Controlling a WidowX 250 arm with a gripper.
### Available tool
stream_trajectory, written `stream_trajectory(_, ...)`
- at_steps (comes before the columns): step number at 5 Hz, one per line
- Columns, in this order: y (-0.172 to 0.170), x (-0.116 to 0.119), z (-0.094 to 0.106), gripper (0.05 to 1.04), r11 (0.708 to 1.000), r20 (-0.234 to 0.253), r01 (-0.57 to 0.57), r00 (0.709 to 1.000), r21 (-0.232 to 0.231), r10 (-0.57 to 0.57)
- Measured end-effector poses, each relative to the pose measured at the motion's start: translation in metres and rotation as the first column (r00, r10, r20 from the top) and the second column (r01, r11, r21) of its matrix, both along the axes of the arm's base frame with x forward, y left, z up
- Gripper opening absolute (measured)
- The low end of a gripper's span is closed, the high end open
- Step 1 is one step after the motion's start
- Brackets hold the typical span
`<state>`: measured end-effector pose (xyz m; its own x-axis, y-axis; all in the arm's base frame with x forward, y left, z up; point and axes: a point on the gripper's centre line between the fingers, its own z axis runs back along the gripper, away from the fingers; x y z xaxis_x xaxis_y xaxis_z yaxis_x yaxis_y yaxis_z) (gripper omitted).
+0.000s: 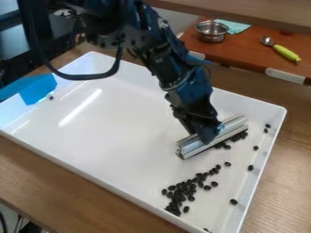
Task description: Sweep into pile
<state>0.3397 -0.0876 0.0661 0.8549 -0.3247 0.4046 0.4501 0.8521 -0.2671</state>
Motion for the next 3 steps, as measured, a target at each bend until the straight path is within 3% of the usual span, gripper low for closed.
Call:
stream_trajectory(1,0.005,-0.002,0.004,0.34,0.996,-0.024,-0.035,0.999,-0.086,0.033)
stream_trajectory(2,0.029,-0.005,0.019,0.339,0.985,-0.028,-0.111,0.994,-0.135,0.108)
stream_trajectory(3,0.084,-0.01,0.05,0.339,0.962,0.006,-0.235,0.971,-0.137,0.238)
